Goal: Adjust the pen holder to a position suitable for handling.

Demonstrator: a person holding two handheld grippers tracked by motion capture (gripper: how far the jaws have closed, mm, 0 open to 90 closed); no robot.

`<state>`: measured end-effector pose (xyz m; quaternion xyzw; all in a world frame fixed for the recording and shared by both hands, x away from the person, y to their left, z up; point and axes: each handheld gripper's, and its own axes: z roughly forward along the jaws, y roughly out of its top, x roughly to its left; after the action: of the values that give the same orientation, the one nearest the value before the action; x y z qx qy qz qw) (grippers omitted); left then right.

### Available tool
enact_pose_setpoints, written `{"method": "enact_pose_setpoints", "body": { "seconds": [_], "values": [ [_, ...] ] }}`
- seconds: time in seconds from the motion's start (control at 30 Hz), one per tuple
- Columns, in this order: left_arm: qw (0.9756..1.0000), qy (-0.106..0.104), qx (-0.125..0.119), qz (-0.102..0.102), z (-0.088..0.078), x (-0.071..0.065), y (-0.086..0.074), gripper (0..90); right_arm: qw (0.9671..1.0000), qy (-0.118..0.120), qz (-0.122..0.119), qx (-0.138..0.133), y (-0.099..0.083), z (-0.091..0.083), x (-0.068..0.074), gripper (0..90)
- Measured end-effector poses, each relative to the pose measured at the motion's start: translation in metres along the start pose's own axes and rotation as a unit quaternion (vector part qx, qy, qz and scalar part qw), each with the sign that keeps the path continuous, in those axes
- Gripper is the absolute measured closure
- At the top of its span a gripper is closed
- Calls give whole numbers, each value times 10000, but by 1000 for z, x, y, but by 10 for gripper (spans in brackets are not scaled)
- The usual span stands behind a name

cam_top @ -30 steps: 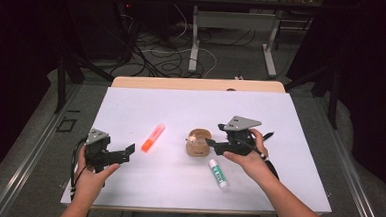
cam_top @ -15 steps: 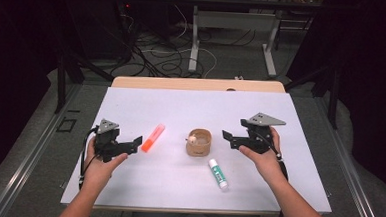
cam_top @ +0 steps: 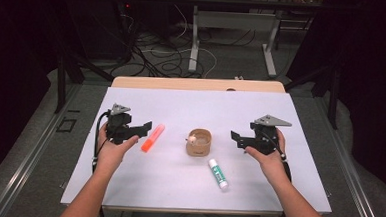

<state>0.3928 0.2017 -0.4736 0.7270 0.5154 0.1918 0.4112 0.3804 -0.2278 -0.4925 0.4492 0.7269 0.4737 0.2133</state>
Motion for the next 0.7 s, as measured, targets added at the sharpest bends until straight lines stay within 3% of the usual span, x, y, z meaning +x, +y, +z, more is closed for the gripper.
{"method": "enact_pose_setpoints", "body": {
  "seconds": [0.23,0.4,0.7],
  "values": [
    [9999,-14,115,20,15,0,3,197,9998,-94,19,155,-4,4,-3,68],
    [9994,11,296,178,18,0,-3,229,9997,-107,0,202,-7,6,-5,21],
    [9959,165,750,481,24,-3,-9,308,9991,-105,-183,364,-13,10,-1,64]
  ]
}}
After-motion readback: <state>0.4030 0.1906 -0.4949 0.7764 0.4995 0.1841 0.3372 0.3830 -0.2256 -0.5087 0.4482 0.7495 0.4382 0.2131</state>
